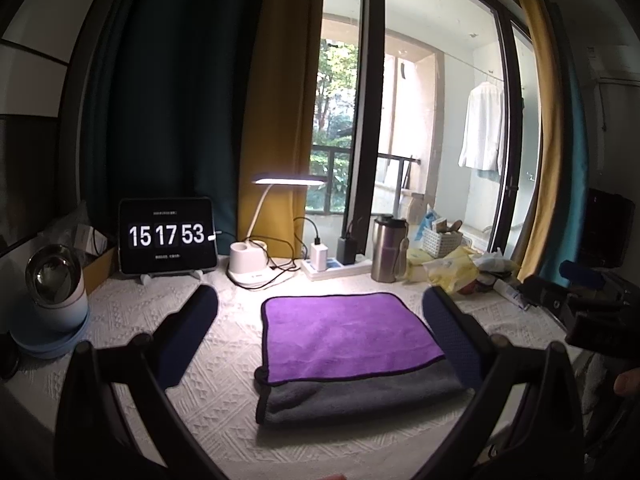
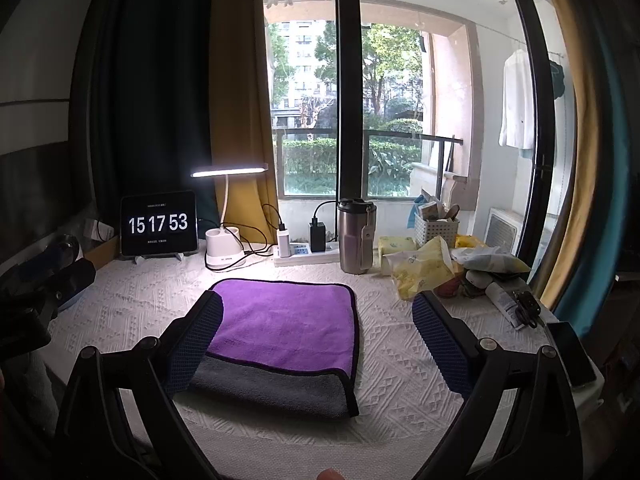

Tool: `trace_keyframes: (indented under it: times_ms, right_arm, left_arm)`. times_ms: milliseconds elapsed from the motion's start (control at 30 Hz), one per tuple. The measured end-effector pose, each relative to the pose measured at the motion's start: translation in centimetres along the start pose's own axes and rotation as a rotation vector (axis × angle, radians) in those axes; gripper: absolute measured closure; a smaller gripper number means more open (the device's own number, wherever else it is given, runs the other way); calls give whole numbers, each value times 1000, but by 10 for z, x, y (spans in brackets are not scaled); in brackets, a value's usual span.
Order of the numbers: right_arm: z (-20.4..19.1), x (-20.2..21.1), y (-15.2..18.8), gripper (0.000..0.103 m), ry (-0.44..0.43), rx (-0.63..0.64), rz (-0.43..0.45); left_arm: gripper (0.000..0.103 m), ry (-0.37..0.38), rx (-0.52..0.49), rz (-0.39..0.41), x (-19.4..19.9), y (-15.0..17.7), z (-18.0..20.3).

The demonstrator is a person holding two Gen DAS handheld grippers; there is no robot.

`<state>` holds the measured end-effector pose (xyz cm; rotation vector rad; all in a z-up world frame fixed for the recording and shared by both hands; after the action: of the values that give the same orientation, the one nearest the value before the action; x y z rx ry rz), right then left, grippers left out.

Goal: Fold towel

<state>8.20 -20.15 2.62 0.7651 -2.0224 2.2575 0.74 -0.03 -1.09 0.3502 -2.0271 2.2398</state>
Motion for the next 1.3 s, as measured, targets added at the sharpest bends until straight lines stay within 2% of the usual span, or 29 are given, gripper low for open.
trace_keyframes:
  times_ms: [433,1300]
  right_arm:
    - [0,0,0,5,0,-2,0]
    - [-4,-4,6,5,-8,-4,-9]
  left_arm:
    - [0,20,6,-24,-2,-5,-3]
    - [0,21,1,-16,-4,-3,-3]
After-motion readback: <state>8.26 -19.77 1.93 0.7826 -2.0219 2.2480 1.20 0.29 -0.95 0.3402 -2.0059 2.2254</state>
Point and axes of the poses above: each gripper's, at about its wrist camera, not at the fingertips, and x roughly against the way its jaws point, z to its right, y to its underside, the point moved 1 cm from there along -x, roughly the way its jaws point, and after that the axes turned 4 degrees about -y, right-handed, at the moved point
